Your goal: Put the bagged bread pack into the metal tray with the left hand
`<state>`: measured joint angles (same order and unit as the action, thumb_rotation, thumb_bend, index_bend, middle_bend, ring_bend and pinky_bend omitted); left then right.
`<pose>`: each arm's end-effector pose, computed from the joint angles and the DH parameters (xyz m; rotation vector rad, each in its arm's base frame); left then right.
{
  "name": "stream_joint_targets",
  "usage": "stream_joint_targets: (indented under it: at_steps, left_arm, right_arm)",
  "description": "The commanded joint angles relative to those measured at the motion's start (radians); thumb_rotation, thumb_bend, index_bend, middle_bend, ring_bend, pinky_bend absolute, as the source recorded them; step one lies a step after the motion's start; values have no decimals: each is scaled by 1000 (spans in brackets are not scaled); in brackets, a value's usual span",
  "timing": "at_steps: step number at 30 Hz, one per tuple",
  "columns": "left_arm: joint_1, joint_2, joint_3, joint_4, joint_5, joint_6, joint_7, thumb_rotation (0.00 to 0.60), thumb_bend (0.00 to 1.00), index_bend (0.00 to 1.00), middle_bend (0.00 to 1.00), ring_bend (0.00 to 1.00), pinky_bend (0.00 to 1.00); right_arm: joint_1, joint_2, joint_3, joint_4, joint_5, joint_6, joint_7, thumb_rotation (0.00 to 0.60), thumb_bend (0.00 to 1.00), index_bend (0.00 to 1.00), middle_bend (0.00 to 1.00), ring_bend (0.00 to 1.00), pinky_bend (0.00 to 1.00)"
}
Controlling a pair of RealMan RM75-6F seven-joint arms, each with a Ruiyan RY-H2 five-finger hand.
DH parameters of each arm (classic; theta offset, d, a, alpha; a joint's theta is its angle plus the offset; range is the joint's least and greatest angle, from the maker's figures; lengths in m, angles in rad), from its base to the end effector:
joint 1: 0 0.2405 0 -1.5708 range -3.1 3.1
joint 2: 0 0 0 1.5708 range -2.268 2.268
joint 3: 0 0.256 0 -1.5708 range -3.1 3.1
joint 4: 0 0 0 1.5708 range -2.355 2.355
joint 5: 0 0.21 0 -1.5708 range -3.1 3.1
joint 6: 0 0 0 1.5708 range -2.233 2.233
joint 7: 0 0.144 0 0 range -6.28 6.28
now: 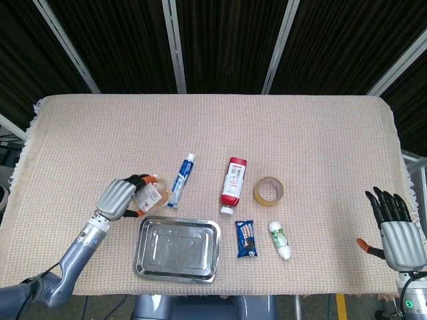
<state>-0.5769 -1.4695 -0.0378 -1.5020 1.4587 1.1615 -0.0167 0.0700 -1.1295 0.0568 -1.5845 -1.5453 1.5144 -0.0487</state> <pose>-0.1861 0.2896 0.0106 -1.8512 -1.0255 -1.1689 -0.3099 -0.1780 0.1606 1.4129 -0.8168 0.8927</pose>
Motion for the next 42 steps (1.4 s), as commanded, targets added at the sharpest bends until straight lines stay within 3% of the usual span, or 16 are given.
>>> stream_joint_targets:
  at_steps: [1, 7, 8, 10, 11, 13, 14, 16, 19, 25, 30, 35, 42]
  left_arm:
    - [15, 53, 64, -76, 78, -6, -7, 600, 495, 511, 247, 274, 539]
    - [3, 56, 102, -110, 130, -45, 25, 600, 489, 483, 227, 266, 527]
    - [0, 54, 105, -113, 133, -55, 32, 600, 448, 460, 213, 255, 502]
    - [-6, 49, 109, -116, 136, -73, 60, 600, 293, 378, 159, 188, 376]
    - [-7, 46, 109, -116, 138, -77, 76, 600, 173, 290, 107, 116, 265]
    - [-15, 47, 117, -124, 134, -107, 108, 599, 42, 119, 29, 21, 94]
    - [-21, 51, 121, -134, 127, -127, 117, 590, 8, 43, 6, 0, 37]
    - [-31, 63, 126, -157, 116, -159, 122, 551, 0, 2, 0, 0, 1]
    - [-32, 75, 131, -179, 123, -163, 125, 487, 0, 0, 0, 0, 0]
    - [8, 94, 135, -191, 154, -76, 113, 471, 0, 0, 0, 0, 0]
    - [106, 137, 126, -188, 170, 109, 171, 493, 70, 23, 0, 0, 0]
    - [228, 179, 106, -189, 126, 289, 253, 518, 94, 142, 0, 0, 0]
    - [347, 209, 96, -180, 73, 441, 259, 521, 95, 162, 0, 0, 0]
  right_arm:
    - [-1, 0, -1, -1, 0, 1, 0, 600, 11, 25, 0, 0, 0]
    - [-3, 0, -2, 0, -3, 5, 3, 600, 11, 25, 0, 0, 0]
    - [-4, 0, -2, 1, -2, 6, 3, 600, 10, 25, 0, 0, 0]
    - [-5, 1, -2, 1, -2, 8, 4, 600, 11, 25, 0, 0, 0]
    - [-6, 1, -2, 1, -3, 9, 5, 600, 11, 25, 0, 0, 0]
    - [-8, 3, -2, 1, -5, 12, 6, 600, 11, 25, 0, 0, 0]
    - [-8, 3, -3, 1, -5, 14, 6, 600, 11, 25, 0, 0, 0]
    - [-9, 3, -2, 1, -4, 15, 7, 600, 11, 25, 0, 0, 0]
    - [-11, 4, -2, 2, -2, 16, 9, 600, 11, 25, 0, 0, 0]
    - [-9, 3, 0, 4, -3, 15, 10, 600, 10, 25, 0, 0, 0]
    - [-6, 3, 3, 7, 1, 11, 12, 600, 11, 25, 0, 0, 0]
    - [1, -1, 5, 11, -1, 3, 11, 600, 10, 25, 0, 0, 0]
    - [6, -5, 8, 13, -1, 0, 5, 600, 12, 25, 0, 0, 0]
